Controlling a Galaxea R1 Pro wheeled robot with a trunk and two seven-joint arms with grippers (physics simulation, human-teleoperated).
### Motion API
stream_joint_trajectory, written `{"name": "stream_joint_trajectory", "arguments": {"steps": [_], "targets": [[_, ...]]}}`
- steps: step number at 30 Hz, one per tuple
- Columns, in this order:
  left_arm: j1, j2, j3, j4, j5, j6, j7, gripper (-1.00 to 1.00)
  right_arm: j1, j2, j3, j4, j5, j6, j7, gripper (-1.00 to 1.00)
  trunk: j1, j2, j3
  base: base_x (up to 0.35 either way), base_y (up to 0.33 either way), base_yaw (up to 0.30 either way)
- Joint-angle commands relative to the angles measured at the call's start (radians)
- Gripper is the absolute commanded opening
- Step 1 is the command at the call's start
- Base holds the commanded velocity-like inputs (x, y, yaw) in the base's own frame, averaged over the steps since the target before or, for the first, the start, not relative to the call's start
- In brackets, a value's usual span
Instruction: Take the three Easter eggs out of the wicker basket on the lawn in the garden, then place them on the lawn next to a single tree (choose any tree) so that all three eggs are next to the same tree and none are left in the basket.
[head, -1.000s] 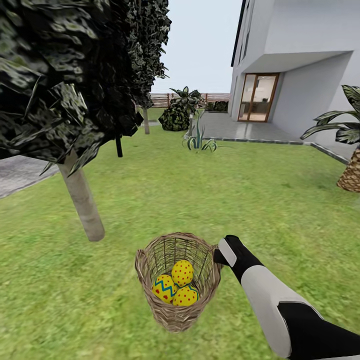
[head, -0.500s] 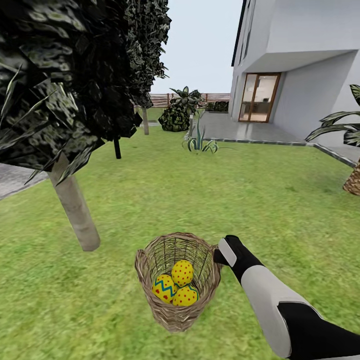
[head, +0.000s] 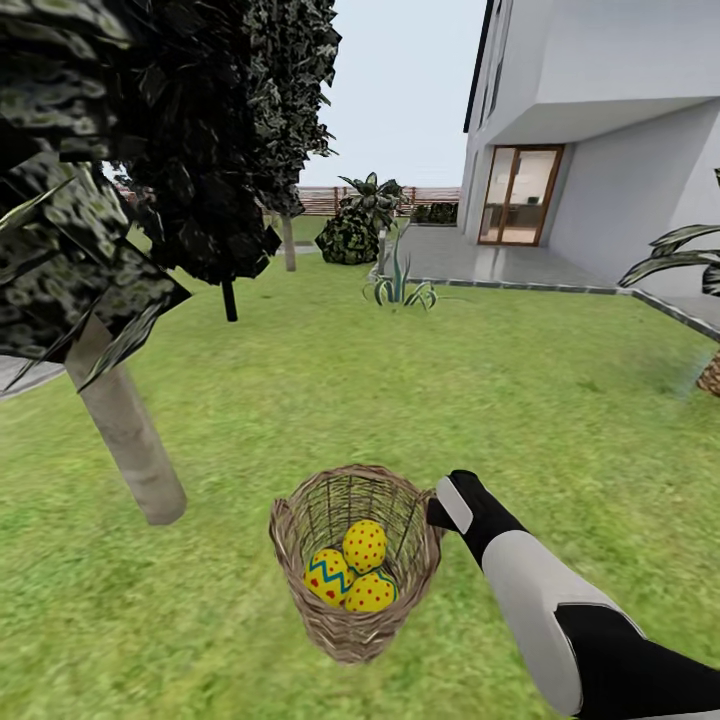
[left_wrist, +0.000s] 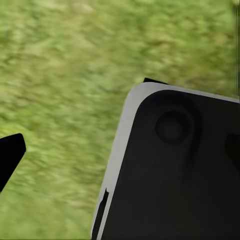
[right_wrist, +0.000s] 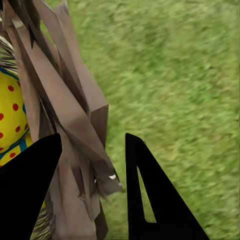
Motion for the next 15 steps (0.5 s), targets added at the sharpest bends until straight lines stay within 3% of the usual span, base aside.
{"name": "stream_joint_trajectory", "arguments": {"steps": [1,12,15], "targets": [[0.000,0.000,0.001,-0.001,0.009,-0.001,-0.007,1.00,0.000,0.001,-0.005,-0.002,-0.015,-0.002,-0.009,-1.00,0.001,0.000,-0.001,0.328,-0.096,0.000],[0.000,0.000,0.001,-0.001,0.009,-0.002,-0.007,1.00,0.000,0.002,-0.005,-0.002,-0.015,-0.002,-0.009,-1.00,0.001,0.000,-0.001,0.328,-0.108,0.002],[0.000,0.000,0.001,-0.001,0.009,-0.002,-0.007,1.00,0.000,0.002,-0.005,-0.002,-0.015,-0.002,-0.009,-1.00,0.001,0.000,-0.001,0.313,-0.148,0.140]]}}
